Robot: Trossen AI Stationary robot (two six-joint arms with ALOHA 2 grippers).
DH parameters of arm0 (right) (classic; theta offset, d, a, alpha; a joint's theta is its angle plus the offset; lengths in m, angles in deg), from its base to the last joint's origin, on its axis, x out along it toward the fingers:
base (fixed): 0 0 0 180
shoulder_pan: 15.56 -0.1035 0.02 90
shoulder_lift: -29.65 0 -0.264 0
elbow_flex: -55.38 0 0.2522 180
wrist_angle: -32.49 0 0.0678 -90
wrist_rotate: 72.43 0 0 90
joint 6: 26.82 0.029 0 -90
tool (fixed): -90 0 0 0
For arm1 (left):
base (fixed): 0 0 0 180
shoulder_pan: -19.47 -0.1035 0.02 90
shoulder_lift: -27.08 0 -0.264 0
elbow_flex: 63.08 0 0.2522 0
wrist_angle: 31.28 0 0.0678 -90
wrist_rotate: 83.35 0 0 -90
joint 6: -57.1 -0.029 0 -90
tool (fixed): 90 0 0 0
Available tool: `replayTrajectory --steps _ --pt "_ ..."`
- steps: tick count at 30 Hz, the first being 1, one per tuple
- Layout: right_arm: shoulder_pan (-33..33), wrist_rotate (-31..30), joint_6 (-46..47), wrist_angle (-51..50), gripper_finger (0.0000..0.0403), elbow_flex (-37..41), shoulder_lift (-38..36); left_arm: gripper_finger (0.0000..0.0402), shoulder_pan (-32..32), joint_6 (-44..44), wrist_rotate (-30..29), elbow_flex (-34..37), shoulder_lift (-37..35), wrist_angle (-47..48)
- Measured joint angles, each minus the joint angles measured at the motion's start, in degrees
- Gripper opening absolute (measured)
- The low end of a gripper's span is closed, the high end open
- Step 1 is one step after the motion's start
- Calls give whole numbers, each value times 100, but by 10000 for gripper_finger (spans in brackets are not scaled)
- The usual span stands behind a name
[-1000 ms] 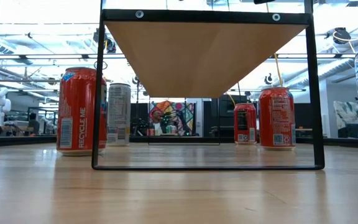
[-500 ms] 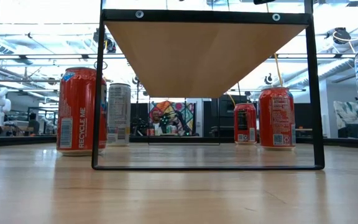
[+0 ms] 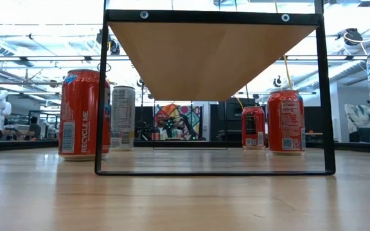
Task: Place canned beverage on shelf
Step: Put the top right white and yellow soda can on the shelf
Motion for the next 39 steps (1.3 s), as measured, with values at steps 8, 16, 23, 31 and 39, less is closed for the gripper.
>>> replayTrajectory --steps 8,16,23,31,39 --pt "2 -1 -363 405 326 -2 -83 253 72 -28 4 2 -50 -487" --pt "17 -25 -859 987 327 -7 -210 253 92 -39 136 2 -170 -955" --pt "17 -13 -1098 1742 327 -7 -219 253 84 -1 291 2 -181 -1513" --pt "17 -20 -1360 2095 327 -7 -285 253 81 298 554 2 -184 -1924" --pt "89 -7 -1592 2409 327 -6 -349 253 81 709 916 2 -185 -2207"
